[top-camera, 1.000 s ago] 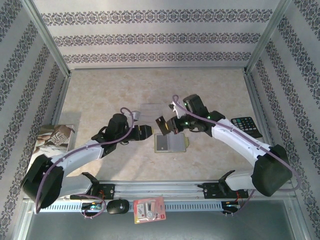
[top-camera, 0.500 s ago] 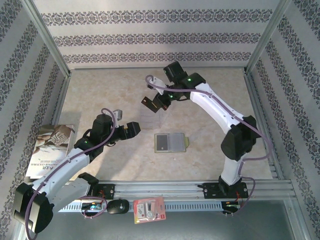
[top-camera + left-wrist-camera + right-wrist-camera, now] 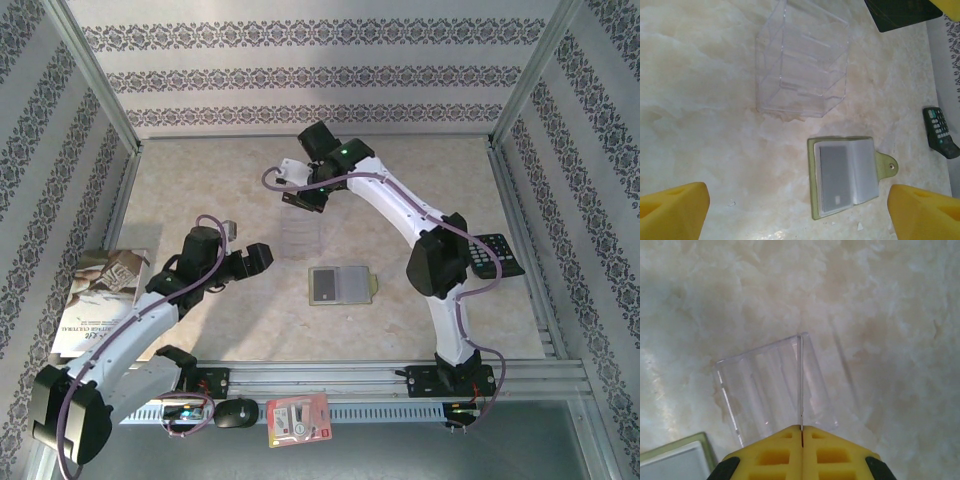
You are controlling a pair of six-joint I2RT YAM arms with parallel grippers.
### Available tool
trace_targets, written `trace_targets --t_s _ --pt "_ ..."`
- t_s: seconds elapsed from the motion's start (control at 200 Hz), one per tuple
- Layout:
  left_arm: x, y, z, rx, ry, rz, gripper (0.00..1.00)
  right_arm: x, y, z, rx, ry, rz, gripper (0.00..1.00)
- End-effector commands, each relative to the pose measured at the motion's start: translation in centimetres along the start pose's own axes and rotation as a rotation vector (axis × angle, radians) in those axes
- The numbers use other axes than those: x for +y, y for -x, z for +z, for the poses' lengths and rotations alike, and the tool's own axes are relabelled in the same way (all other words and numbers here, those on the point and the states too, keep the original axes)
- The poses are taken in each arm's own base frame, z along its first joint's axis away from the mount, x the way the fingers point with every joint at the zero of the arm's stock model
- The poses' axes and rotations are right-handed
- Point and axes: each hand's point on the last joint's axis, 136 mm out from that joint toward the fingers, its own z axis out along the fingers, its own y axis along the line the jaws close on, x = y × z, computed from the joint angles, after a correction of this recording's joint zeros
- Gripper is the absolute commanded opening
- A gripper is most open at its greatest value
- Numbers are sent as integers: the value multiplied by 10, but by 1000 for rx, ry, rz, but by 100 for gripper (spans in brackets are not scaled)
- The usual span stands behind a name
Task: Take the credit cards out of the card holder
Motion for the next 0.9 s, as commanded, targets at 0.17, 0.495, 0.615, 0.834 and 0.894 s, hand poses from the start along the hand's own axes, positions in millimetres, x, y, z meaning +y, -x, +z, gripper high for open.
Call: trace_targets --t_s 0.17,0.495,0.615,0.834,0.894 --pt "6 7 5 6 8 -3 92 -9 -5 35 64 -67 -118 0" --pt "10 7 6 6 13 -20 92 -5 -13 42 72 -37 -133 0" --pt "13 6 7 10 17 -30 92 -6 -22 45 85 -38 -129 0" --pt "13 7 9 12 12 -40 92 -11 -29 47 90 -43 -123 0" --pt "14 7 10 11 13 -45 92 -11 -29 49 90 -40 -123 0"
